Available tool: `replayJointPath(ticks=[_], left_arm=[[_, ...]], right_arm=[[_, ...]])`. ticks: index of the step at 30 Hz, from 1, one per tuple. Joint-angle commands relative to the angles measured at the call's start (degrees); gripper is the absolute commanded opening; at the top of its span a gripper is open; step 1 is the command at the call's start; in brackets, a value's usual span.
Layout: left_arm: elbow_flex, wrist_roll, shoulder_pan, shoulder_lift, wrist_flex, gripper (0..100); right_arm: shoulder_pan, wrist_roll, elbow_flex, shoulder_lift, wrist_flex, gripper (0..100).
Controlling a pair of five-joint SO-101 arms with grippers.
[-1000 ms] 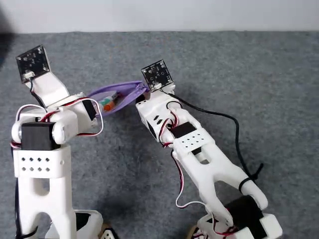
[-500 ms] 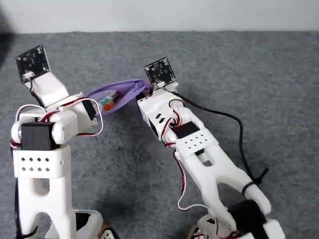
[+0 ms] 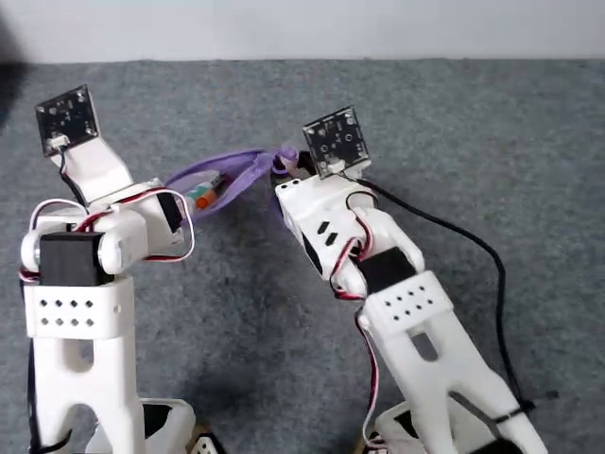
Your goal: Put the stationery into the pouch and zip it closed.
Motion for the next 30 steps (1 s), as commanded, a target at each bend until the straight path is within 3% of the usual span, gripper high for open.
replayJointPath(ticks=[1, 8, 18, 30], left_arm=[[-0.6, -1.1, -0.2, -0.4, 0.5, 11], [-6.2, -1.0, 0.3, -0.4, 9.1, 26], [-17.0, -1.0, 1.3, -8.2, 11.3, 28], [-5.2, -1.2, 9.7, -22.5, 11.3, 28]], right_arm=[[0.6, 0.7, -1.0, -5.8, 2.3, 0.8], [0.5, 0.8, -1.0, -10.4, 6.5, 0.8], [0.4, 4.0, -1.1, -14.1, 6.3, 0.8], [0.4, 4.6, -1.1, -19.9, 6.3, 0.7]])
